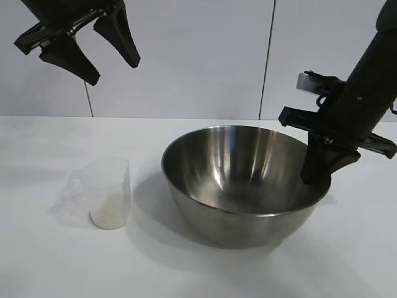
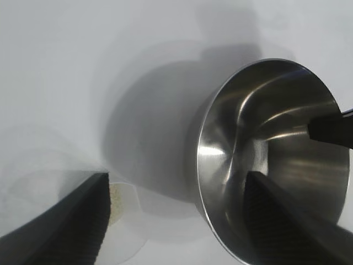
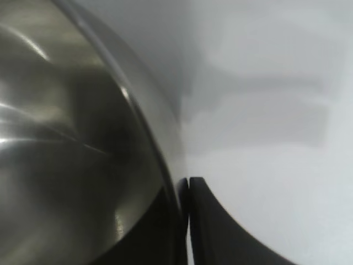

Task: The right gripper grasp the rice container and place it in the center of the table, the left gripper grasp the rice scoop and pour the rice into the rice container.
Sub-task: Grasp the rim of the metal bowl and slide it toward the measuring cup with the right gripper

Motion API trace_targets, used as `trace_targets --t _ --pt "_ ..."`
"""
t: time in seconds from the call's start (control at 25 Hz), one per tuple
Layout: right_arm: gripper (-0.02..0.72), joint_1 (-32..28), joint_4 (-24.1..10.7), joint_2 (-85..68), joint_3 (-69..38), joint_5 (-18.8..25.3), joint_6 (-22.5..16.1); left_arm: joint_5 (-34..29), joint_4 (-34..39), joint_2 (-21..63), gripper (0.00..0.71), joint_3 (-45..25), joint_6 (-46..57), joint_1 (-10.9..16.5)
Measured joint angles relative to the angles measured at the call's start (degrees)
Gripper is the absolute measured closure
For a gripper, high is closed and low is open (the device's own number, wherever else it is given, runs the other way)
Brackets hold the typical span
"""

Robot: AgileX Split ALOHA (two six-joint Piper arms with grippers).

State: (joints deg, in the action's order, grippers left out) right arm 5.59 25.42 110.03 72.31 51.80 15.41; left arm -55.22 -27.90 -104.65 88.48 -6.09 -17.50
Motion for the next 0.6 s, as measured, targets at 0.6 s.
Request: trace_targets --t 0.6 --pt "0.692 6.2 -0.5 -0.1 2.9 1.2 -1.6 1.1 0.0 0.0 0.213 0.0 0.0 0.0"
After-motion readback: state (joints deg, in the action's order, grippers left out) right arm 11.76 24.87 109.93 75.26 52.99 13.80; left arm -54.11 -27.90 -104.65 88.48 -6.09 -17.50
